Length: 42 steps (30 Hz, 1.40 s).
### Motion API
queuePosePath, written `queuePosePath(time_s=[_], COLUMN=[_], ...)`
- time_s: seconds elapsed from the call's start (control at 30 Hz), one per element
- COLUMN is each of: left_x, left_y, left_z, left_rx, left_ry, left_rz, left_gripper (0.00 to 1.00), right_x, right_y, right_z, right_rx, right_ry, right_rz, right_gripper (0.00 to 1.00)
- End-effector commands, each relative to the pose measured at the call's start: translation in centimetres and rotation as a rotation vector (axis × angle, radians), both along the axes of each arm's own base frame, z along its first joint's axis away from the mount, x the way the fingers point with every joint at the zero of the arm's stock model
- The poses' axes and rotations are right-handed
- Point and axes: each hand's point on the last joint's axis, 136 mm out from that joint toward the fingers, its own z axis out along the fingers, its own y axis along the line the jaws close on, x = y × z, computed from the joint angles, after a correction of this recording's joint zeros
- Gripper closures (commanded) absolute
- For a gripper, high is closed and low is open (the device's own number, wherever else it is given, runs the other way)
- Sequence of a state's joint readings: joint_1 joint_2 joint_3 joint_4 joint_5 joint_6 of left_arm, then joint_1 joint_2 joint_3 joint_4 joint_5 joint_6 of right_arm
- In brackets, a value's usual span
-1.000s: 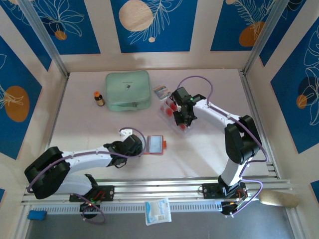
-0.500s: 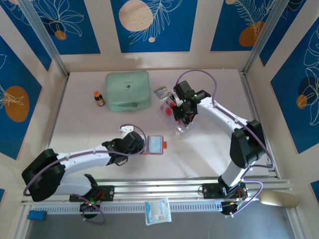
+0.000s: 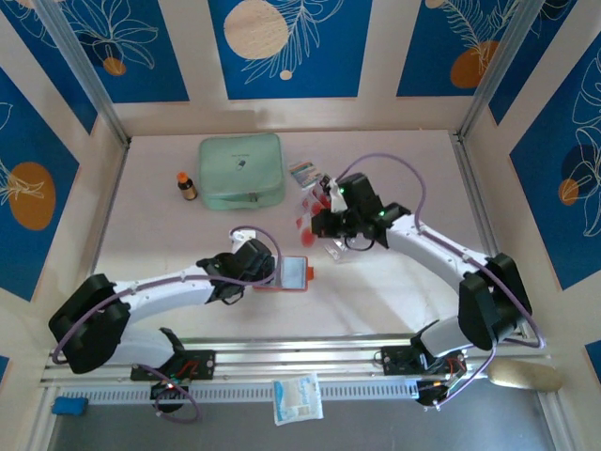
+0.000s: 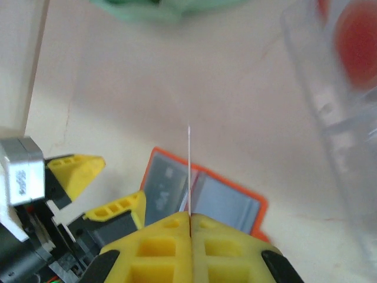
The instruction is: Put the credit cards into the card holder
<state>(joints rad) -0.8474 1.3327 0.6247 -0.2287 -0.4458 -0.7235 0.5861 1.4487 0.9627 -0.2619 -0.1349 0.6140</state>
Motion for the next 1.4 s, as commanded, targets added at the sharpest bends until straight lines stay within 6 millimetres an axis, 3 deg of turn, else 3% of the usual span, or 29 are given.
queuePosePath(time_s=[0.0, 0.2, 0.5, 1.37], left_x=[-0.3, -1.0, -1.9, -2.7], left_y=[0.8, 1.9, 3.0, 3.7], left_z=[-0.7, -1.9, -3.1, -4.1], left_rx=[0.049, 0.075, 0.097, 0.093], left_ry=[0.029, 0.051, 0.08, 0.102], left_rz=[-0.009, 0.015, 0.04, 0.063], left_gripper=[0.09, 0.09, 0.09, 0.1], right_x=[-0.6, -1.8, -2.4, -2.8], right_y=[3.7, 5.3, 4.8, 5.1], right_z=[1.0, -2.3, -5.7, -8.6], right_rx=[0.194, 0.193, 0.151, 0.157], right_ry=[0.007, 0.005, -0.032, -0.035], right_rz=[-0.013, -0.088, -0.224, -0.327], right_gripper=[1.0, 1.0, 1.0, 1.0])
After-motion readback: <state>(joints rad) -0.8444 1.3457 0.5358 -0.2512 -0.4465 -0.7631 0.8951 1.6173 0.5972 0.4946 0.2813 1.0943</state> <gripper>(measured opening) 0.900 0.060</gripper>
